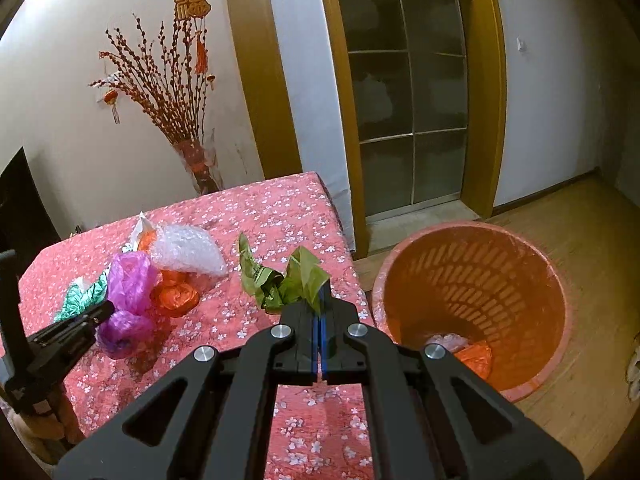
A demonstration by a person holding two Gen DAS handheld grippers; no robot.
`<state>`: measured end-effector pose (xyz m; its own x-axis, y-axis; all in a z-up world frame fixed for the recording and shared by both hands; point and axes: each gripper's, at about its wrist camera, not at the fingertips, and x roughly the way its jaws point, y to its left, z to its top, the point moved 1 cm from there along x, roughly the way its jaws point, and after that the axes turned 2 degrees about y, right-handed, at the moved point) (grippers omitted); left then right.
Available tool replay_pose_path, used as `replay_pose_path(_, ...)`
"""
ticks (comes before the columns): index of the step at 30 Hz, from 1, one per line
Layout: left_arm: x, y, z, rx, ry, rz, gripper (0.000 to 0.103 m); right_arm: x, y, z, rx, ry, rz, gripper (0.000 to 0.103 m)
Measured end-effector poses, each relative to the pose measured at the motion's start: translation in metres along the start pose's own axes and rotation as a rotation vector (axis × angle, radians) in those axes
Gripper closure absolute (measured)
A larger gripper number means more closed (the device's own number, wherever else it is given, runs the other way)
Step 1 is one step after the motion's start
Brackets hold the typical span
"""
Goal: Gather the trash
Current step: 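Grasp the pink bag with the left tool, then carry both held bags over the orange wastebasket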
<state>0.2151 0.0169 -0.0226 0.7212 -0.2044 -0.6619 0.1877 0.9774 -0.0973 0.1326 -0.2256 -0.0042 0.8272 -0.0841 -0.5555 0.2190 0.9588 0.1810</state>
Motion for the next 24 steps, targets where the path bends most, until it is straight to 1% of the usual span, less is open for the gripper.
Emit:
replay_pose_path(7,-0.013,-0.01,0.004,-0.004,-0.017,-0.061,0.099,-0.002,-0.004,-0.002,0.005,0.001,-0.003,0.103)
replay_pose_path(14,-0.029,-0.026,0.012,-0.002,-0.047,-0.135,0.1,-0.009,-0.011,0.002,0.023,-0.022,-0.005,0.103)
replay_pose_path(24,-0.043,-0.067,0.026,0.021,-0.088,-0.226,0.1,-0.022,-0.028,0.006,0.062,-0.064,-0.027,0.103)
